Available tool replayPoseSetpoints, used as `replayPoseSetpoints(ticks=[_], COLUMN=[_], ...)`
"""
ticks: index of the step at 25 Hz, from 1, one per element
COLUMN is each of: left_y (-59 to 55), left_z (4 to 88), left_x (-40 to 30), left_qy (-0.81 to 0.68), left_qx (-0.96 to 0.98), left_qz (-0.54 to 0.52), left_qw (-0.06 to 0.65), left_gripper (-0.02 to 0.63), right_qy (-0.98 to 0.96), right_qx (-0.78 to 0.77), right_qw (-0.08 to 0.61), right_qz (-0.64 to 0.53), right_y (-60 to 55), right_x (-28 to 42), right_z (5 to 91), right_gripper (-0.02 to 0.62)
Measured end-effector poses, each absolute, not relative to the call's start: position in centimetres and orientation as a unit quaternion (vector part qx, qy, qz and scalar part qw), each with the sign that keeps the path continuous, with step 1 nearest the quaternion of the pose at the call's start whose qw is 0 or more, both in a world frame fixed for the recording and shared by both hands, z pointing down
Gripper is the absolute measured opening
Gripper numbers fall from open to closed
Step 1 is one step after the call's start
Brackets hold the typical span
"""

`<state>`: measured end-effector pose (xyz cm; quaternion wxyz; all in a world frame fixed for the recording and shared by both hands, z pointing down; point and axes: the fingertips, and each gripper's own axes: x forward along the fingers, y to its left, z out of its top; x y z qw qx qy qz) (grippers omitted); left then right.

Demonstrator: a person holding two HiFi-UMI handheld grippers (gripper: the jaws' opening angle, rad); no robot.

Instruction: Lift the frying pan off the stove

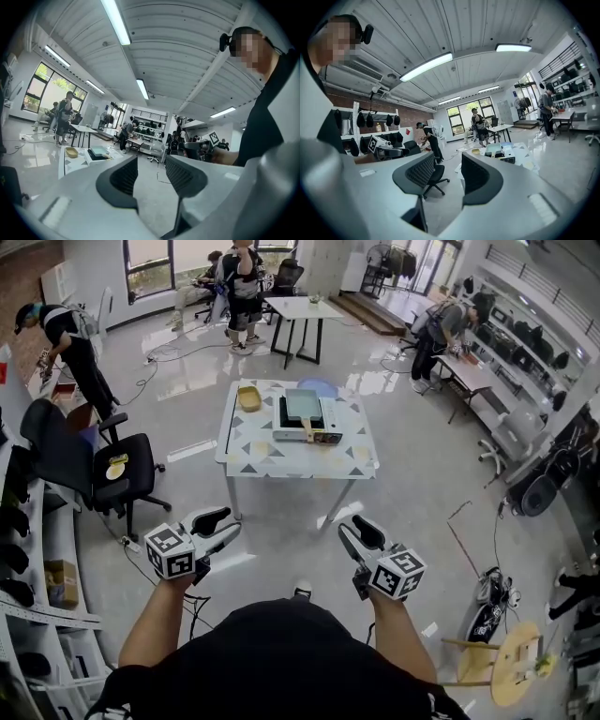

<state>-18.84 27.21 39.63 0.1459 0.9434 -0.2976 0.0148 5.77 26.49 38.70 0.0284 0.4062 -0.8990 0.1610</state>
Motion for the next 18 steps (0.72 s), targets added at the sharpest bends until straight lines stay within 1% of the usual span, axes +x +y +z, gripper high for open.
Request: replayPoseSetpoints(ticks=[6,18], left_y=[26.0,21.2], left_z=[40.3,41.2], left_x=[-18.5,-16.8], left_qy=[-0.298,-0.302], left_qx=[0.942,0.938], left_qz=[0.014,0.015], left_qw=[0.155,0.171], left_gripper=[0.316,0.331], right_qy=[-0.899,-0.902], right_qx=[0.405,0.396], right_qw=[0.034,0.04], right_qz=[0.164,0.169], right_y=[25.6,20.1], right_x=[6.0,7.4], right_z=[39.2,40.0], right_gripper=[0.235,0.236])
